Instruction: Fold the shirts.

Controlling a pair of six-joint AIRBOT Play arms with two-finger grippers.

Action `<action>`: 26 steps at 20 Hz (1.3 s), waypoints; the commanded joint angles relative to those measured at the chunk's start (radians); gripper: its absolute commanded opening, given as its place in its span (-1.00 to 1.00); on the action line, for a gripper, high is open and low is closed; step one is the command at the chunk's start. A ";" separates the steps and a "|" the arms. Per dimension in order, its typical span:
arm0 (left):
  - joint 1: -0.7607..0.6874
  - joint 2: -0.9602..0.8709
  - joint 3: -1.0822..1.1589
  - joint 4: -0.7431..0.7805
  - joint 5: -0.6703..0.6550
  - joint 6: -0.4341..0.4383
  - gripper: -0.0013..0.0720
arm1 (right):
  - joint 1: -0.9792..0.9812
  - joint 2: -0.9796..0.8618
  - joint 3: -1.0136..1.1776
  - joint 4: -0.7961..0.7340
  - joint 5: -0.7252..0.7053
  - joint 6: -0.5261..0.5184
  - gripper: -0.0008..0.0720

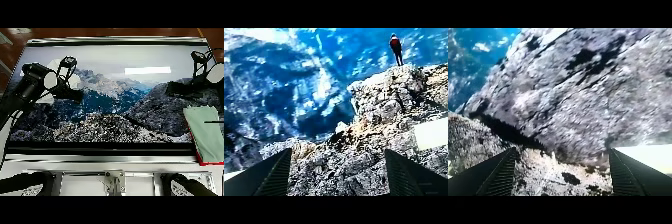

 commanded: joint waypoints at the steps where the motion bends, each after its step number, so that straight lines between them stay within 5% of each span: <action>1: 0.000 -0.001 0.001 0.000 0.023 -0.008 0.95 | 0.000 0.000 0.000 -0.013 -0.050 0.000 0.93; 8: 0.000 -0.001 0.000 -0.024 0.335 -0.014 0.95 | 0.000 -0.002 -0.001 -0.094 0.105 -0.108 0.93; 13: 0.038 -0.002 0.001 0.023 0.417 -0.003 0.91 | 0.001 -0.002 -0.001 -0.085 0.091 -0.108 0.93; 14: 0.058 -0.002 0.001 0.035 0.421 0.005 0.44 | 0.001 -0.003 -0.001 -0.085 0.085 -0.107 0.93; 15: 0.078 -0.003 0.001 0.050 0.429 0.048 -0.25 | 0.001 -0.003 -0.001 -0.085 0.084 -0.107 0.93; 16: 0.103 -0.004 0.001 0.070 0.458 0.094 -0.43 | 0.001 -0.003 -0.001 -0.083 0.087 -0.107 0.93; 18: 0.179 -0.015 0.001 0.078 0.511 0.096 -0.43 | 0.001 -0.002 -0.001 -0.082 0.100 -0.108 0.93; 20: 0.268 -0.034 0.001 0.080 0.569 0.061 -0.84 | 0.001 -0.002 -0.001 -0.082 0.105 -0.107 0.93; 23: 0.413 -0.106 0.001 0.079 0.696 -0.065 -0.82 | 0.001 -0.002 -0.001 -0.065 0.113 -0.095 0.93; 24: 0.455 -0.138 0.001 0.074 0.691 -0.093 -0.25 | 0.001 -0.003 -0.001 -0.045 0.116 -0.095 0.93; 25: 0.488 -0.171 0.002 0.057 0.666 -0.093 0.60 | 0.001 -0.003 -0.001 -0.019 0.117 -0.095 0.93; 26: 0.519 -0.206 0.004 0.038 0.614 -0.092 0.76 | 0.001 -0.003 -0.001 0.006 0.117 -0.095 0.93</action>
